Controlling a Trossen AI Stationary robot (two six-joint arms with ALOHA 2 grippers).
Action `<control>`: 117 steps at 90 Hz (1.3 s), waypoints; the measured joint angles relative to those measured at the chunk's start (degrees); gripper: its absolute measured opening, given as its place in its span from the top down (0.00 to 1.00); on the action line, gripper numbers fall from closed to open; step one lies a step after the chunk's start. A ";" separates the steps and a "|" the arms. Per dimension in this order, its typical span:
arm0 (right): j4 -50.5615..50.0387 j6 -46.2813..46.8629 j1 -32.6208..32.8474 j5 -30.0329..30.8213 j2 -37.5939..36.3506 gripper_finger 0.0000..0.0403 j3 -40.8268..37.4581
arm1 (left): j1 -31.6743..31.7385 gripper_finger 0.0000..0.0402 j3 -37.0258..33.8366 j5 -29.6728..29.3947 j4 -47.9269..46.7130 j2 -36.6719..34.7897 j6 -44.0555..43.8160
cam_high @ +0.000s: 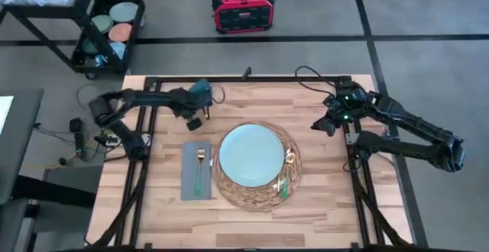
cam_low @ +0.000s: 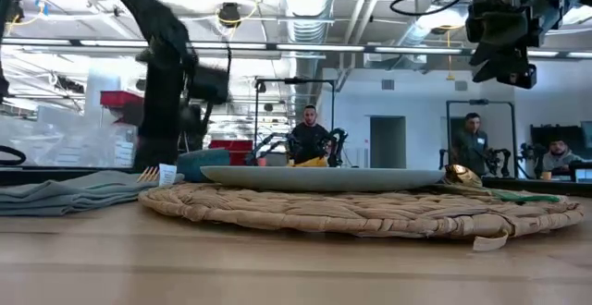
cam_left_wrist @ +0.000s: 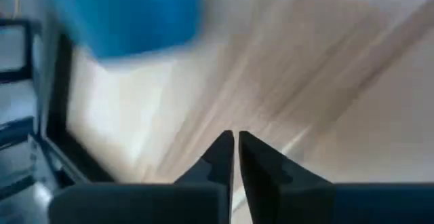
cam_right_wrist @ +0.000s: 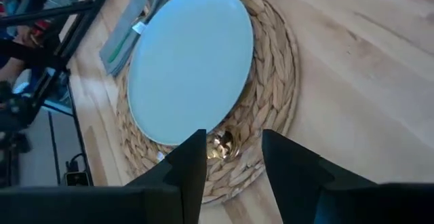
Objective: Set table place
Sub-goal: Move the blue cup to the top of the brown placemat
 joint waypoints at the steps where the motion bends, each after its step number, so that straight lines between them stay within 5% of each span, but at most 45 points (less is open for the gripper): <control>1: 0.00 0.00 0.00 0.00 0.00 0.68 -0.11 | -0.18 0.96 0.21 0.28 0.04 -0.82 0.00; 14: 4.46 0.20 0.08 -0.02 0.99 0.68 -1.08 | -0.57 0.93 6.18 -2.10 1.01 -10.80 3.69; 27: 12.74 0.23 0.09 -0.01 4.27 0.68 -1.13 | 9.30 0.93 13.49 -0.02 0.80 -14.51 10.23; 39: 18.27 0.50 0.09 -2.22 8.24 0.68 -1.13 | 24.27 0.93 23.14 18.95 -2.34 -9.63 12.33; 51: 18.78 1.29 1.12 -7.00 12.28 0.68 -1.13 | 35.21 0.93 31.71 37.13 -14.96 0.70 16.41; 80: 21.77 4.66 7.14 -8.90 18.39 0.68 -1.17 | 43.45 0.86 35.43 54.03 -26.84 13.12 21.13; 102: 26.65 6.93 8.67 -8.92 19.02 0.68 -1.19 | 45.82 0.76 35.12 54.89 -31.58 12.88 15.95; 117: 26.25 7.26 8.68 -8.94 18.97 0.68 -1.19 | 46.11 0.72 28.74 52.79 -32.67 9.62 14.07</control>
